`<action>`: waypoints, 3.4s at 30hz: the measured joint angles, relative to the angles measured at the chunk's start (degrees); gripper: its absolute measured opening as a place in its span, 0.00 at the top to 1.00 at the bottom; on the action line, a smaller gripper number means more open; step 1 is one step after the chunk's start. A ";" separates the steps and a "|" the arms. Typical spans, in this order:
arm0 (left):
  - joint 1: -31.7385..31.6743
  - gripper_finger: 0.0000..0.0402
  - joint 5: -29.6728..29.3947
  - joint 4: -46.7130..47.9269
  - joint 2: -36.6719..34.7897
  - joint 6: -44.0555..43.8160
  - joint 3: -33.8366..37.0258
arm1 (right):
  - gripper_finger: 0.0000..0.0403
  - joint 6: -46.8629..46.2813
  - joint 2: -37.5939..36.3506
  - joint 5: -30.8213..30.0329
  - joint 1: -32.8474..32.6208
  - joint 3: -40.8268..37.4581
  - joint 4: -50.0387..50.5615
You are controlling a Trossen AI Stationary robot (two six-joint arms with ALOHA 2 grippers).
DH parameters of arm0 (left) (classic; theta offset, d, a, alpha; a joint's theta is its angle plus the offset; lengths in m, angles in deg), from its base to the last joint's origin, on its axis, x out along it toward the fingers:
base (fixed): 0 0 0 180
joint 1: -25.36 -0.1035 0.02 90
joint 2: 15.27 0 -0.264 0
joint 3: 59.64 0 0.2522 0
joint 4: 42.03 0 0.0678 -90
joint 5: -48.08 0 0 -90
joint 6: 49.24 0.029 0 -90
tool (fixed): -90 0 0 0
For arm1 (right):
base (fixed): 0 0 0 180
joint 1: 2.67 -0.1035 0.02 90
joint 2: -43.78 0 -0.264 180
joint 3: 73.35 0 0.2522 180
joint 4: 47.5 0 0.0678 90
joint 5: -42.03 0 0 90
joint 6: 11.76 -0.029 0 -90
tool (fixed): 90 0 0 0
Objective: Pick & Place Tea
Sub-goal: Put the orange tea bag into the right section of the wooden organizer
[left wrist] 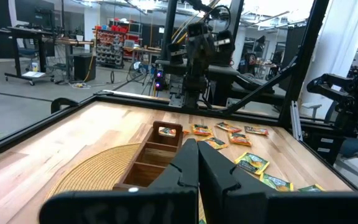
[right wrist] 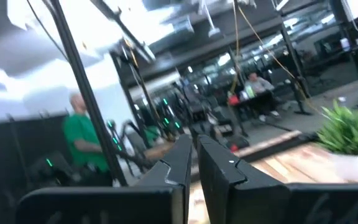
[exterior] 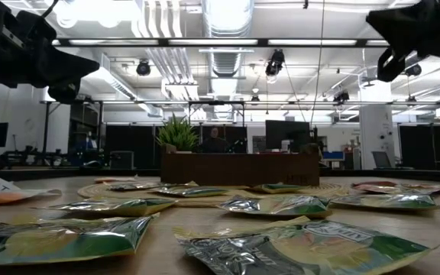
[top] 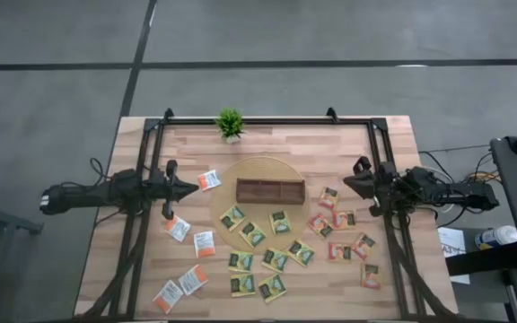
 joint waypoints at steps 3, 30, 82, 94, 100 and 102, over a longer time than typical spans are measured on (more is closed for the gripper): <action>0.00 1.00 0.00 0.00 0.00 -0.01 0.00 | 0.93 -2.59 -0.02 0.02 0.00 0.00 -3.93; 0.02 1.00 0.00 0.04 0.00 -0.01 0.01 | 0.93 17.24 5.79 -10.14 0.02 23.43 -36.34; 0.04 1.00 0.00 0.15 0.00 0.00 0.00 | 0.93 24.64 43.14 -27.94 0.07 79.83 55.69; 0.02 1.00 0.00 0.15 0.00 -0.01 0.00 | 0.93 28.10 48.38 -33.35 0.17 79.85 53.67; 0.02 1.00 0.00 0.16 0.00 -0.01 0.00 | 0.93 27.82 51.29 -33.51 0.15 80.29 53.70; 0.02 1.00 0.00 0.17 0.00 0.00 0.00 | 0.93 27.83 52.31 -33.51 0.15 80.50 53.68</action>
